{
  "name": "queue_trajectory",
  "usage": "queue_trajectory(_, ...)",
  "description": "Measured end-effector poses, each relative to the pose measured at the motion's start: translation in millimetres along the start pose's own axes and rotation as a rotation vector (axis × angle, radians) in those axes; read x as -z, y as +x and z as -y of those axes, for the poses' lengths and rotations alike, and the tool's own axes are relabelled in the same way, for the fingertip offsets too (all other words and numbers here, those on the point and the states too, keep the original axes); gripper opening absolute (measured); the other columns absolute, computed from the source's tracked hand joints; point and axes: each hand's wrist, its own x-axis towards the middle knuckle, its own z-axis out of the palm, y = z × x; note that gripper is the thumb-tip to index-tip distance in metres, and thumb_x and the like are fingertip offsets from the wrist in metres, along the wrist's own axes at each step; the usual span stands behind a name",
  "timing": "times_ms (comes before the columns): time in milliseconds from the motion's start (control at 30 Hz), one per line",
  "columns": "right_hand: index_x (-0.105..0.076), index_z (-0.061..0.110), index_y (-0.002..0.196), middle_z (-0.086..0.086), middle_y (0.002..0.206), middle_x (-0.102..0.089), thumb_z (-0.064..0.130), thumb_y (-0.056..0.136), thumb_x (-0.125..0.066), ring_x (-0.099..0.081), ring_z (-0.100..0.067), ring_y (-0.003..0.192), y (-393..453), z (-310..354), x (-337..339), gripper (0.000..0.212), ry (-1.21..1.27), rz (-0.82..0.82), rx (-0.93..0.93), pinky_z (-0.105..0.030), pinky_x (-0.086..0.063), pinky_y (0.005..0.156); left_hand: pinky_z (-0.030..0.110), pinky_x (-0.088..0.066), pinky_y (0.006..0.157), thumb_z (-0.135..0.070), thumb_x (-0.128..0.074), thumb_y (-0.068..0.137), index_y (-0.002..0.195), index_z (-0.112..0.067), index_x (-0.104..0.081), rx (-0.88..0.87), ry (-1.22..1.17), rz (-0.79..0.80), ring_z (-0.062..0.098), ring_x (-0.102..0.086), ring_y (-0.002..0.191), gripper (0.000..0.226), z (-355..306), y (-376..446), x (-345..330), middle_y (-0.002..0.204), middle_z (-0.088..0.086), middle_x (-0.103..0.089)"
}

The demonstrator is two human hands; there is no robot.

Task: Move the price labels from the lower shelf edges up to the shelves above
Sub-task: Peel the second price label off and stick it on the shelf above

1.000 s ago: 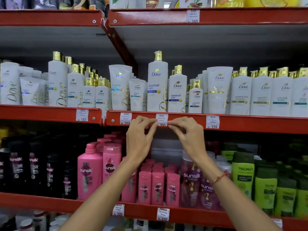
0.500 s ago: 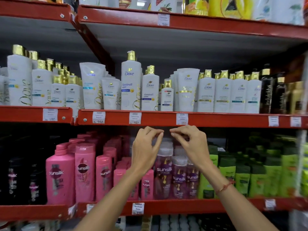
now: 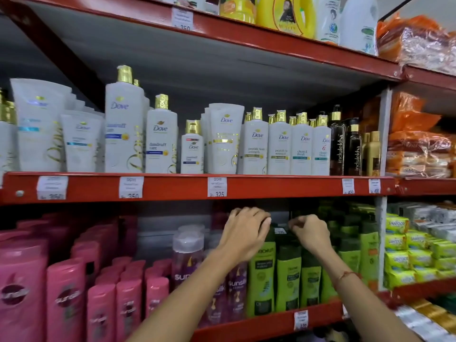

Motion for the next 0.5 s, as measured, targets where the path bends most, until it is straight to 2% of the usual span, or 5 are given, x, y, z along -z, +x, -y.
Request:
queue_trajectory(167, -0.069, 0.005, 0.111, -0.020, 0.116, -0.069, 0.018, 0.091, -0.059, -0.065, -0.037, 0.107, 39, -16, -23, 0.026, -0.078, 0.031, -0.143, -0.039, -0.054, 0.089, 0.043, -0.022, 0.113, -0.033, -0.023, 0.103, 0.125, -0.013, -0.057, 0.051, -0.012, 0.385, 0.028, -0.048, 0.126, 0.045, 13, 35, -22, 0.136, 0.010, -0.057)
queue_trajectory(267, -0.066, 0.004, 0.117, -0.021, 0.122, -0.067, 0.033, 0.091, -0.063, -0.064, -0.036, 0.112, 55, -14, -31, 0.039, -0.100, 0.116, -0.213, -0.035, -0.052, 0.088, 0.045, -0.019, 0.115, -0.041, -0.016, 0.102, 0.124, -0.014, -0.056, 0.111, -0.041, 0.558, 0.032, -0.042, 0.132, 0.053, 19, 54, -32, 0.141, 0.014, -0.051)
queue_trajectory(367, -0.064, 0.004, 0.118, -0.017, 0.124, -0.067, 0.048, 0.085, -0.067, -0.064, -0.032, 0.114, 69, -10, -37, 0.056, -0.114, 0.213, -0.244, -0.031, -0.051, 0.087, 0.044, -0.018, 0.114, -0.053, -0.010, 0.098, 0.135, -0.013, -0.047, 0.209, -0.048, 0.736, 0.033, -0.033, 0.138, 0.067, 22, 72, -40, 0.148, 0.018, -0.040)
queue_trajectory(500, -0.065, 0.006, 0.119, -0.013, 0.125, -0.068, 0.050, 0.078, -0.073, -0.065, -0.028, 0.115, 76, -13, -41, 0.061, -0.062, 0.253, -0.280, -0.028, -0.050, 0.087, 0.046, -0.016, 0.115, -0.067, -0.007, 0.090, 0.146, -0.018, -0.030, 0.280, -0.071, 0.883, 0.031, -0.018, 0.145, 0.077, 23, 85, -53, 0.160, 0.008, -0.019)
